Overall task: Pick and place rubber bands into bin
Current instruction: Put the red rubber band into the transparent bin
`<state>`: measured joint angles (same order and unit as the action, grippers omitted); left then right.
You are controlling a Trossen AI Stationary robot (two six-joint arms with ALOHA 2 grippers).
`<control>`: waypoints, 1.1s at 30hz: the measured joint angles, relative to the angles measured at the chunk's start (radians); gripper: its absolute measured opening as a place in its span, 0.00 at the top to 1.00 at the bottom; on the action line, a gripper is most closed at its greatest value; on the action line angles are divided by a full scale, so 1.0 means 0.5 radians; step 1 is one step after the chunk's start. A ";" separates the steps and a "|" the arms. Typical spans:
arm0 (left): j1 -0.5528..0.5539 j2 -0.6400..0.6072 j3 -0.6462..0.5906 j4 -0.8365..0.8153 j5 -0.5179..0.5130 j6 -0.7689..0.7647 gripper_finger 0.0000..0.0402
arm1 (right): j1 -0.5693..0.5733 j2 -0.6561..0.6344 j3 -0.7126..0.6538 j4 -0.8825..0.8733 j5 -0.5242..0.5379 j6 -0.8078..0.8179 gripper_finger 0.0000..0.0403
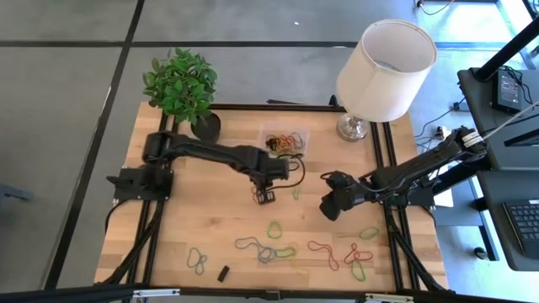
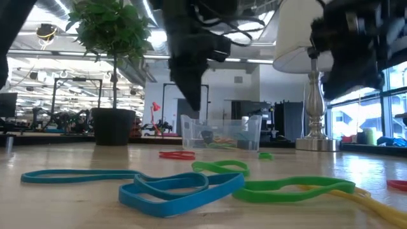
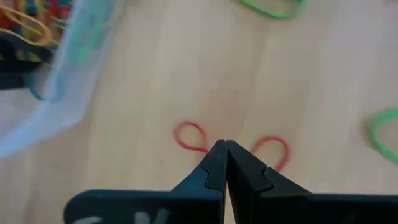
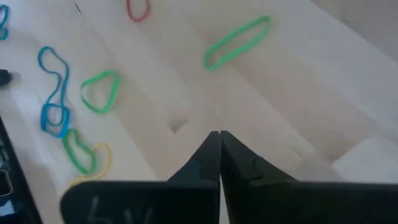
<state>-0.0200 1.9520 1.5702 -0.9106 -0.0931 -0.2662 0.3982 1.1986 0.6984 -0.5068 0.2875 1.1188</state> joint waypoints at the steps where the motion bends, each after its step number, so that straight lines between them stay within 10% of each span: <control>1: -0.010 -0.062 -0.096 0.076 0.020 -0.004 1.00 | 0.000 0.014 0.071 -0.089 0.000 0.002 0.99; 18: -0.080 -1.326 -1.476 0.852 0.005 -0.106 1.00 | 0.131 0.961 1.156 -0.951 -0.632 0.222 0.96; 33: -0.148 -1.727 -1.695 0.863 0.020 -0.055 1.00 | 0.499 1.415 1.213 -0.832 -0.810 0.483 0.67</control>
<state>-0.0941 1.0887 0.7227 -0.4791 -0.0832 -0.2935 0.6479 1.9060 1.3048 -0.9230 -0.1177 1.3601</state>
